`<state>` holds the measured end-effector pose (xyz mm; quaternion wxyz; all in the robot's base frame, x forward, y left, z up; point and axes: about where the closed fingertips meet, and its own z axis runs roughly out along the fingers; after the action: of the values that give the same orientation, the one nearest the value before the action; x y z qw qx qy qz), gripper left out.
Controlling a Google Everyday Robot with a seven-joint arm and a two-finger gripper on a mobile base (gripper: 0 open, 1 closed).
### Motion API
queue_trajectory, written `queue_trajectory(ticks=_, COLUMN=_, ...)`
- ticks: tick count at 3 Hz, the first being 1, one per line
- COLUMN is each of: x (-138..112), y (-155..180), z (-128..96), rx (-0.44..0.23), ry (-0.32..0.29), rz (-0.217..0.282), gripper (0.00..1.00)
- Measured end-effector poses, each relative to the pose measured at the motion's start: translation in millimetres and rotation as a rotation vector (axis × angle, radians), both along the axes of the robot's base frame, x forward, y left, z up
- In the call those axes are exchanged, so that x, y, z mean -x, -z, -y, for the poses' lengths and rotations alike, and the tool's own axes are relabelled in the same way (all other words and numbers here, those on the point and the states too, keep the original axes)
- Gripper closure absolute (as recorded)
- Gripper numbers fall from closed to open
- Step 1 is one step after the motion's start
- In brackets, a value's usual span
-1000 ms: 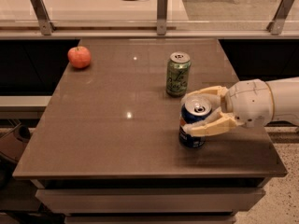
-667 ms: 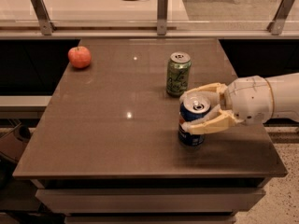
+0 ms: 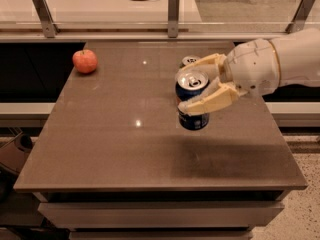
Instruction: Move pepsi can near apple
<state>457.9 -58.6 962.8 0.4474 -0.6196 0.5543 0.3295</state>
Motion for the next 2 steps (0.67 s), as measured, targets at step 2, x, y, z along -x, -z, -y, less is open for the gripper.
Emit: queue_trajectory(ticks=2, x=-22, y=-52, z=-60, rx=-0.003, ry=-0.019, rz=0.053, gripper=1.00)
